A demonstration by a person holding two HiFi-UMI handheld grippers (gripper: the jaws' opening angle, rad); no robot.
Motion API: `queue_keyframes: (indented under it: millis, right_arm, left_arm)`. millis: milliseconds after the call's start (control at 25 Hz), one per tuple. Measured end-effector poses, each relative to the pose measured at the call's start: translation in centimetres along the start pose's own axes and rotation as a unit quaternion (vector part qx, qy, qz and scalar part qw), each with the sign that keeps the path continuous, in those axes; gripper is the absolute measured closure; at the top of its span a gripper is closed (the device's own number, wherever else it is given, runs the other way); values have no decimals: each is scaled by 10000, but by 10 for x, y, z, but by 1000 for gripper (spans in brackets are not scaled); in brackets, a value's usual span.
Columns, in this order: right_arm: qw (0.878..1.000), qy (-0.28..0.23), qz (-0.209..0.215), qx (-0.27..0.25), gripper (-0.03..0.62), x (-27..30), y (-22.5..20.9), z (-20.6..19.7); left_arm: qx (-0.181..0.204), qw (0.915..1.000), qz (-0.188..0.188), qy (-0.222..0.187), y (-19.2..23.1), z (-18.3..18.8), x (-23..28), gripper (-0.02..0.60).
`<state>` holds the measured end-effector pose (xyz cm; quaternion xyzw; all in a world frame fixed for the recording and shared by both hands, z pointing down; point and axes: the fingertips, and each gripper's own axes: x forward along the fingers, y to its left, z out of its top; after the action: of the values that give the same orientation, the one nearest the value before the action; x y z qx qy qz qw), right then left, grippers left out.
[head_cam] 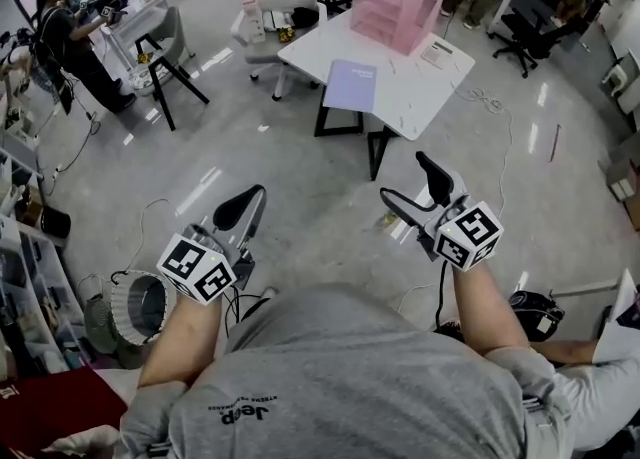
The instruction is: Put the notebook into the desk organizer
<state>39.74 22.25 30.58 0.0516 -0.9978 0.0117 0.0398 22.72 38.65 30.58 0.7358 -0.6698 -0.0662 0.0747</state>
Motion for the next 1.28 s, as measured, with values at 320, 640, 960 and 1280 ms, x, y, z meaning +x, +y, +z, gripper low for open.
queue_keyframes:
  millis: [320, 640, 960, 1280]
  right_arm:
    - [9999, 73, 35, 108, 200, 58, -25, -8]
    - [9994, 90, -333, 17, 200, 195, -63, -4]
    - [9969, 228, -746, 139, 200, 342, -102, 14]
    - [9939, 454, -969, 273, 200, 417, -160, 7]
  left_arm:
    - [-30, 10000, 59, -24, 57, -2, 17, 523]
    - [-168, 9990, -410, -115, 209, 7, 74, 523]
    - [-21, 9944, -1056, 99, 357, 53, 142, 523]
    - [-205, 9925, -1172, 270, 442, 55, 198, 523]
